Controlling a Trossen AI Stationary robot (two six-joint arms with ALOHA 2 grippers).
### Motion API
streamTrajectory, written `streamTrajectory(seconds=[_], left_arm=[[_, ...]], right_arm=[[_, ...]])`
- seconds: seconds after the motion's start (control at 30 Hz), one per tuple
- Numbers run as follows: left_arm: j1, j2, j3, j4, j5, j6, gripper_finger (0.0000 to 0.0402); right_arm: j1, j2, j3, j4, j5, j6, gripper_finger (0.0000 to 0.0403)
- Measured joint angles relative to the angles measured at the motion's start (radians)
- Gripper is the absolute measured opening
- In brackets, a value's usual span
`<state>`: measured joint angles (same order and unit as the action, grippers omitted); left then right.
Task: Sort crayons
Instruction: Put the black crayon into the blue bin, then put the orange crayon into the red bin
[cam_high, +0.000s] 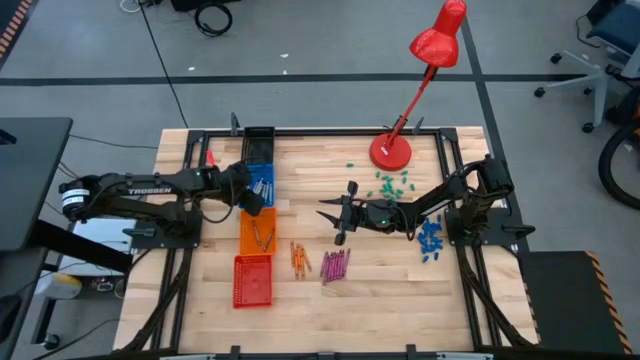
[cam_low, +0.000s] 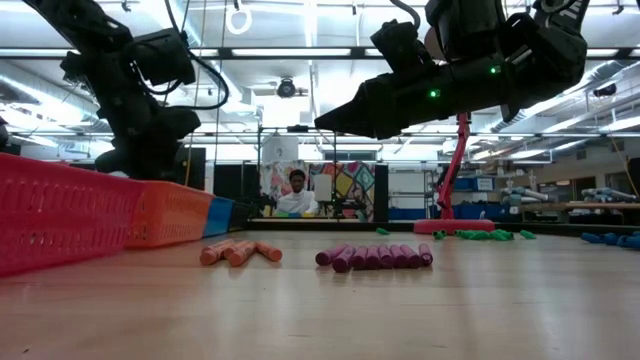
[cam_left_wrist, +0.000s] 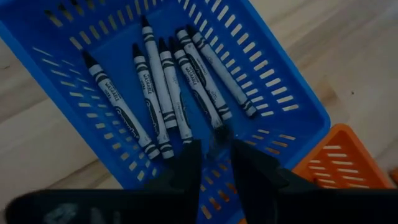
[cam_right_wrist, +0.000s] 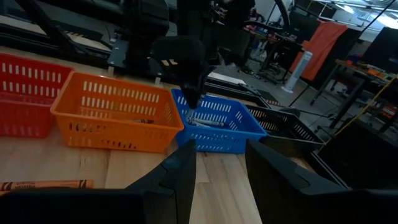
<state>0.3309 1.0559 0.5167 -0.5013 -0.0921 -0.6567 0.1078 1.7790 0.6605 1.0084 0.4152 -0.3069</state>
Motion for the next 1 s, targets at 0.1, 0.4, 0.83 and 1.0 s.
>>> streamTrajectory(seconds=[0.1, 0.4, 0.83, 1.0], left_arm=[[0.0, 0.0, 0.0, -0.001, 0.0, 0.023, 0.0124], [-0.044, -0.005, 0.093, -0.034, -0.111, 0.134, 0.0145], [-0.391, -0.001, 0.094, 0.33, -0.308, 0.372, 0.0144], [-0.488, -0.001, 0.09, 0.337, -0.381, 0.369, 0.0144]], right_arm=[[0.0, 0.0, 0.0, 0.0, 0.0, 0.0, 0.0142], [-0.002, 0.0, 0.0, -0.035, 0.0, -0.001, 0.0142], [0.043, 0.023, 0.316, -0.788, -0.047, 0.357, 0.0142], [0.085, 0.072, 0.443, -0.999, -0.102, 0.488, 0.0142]])
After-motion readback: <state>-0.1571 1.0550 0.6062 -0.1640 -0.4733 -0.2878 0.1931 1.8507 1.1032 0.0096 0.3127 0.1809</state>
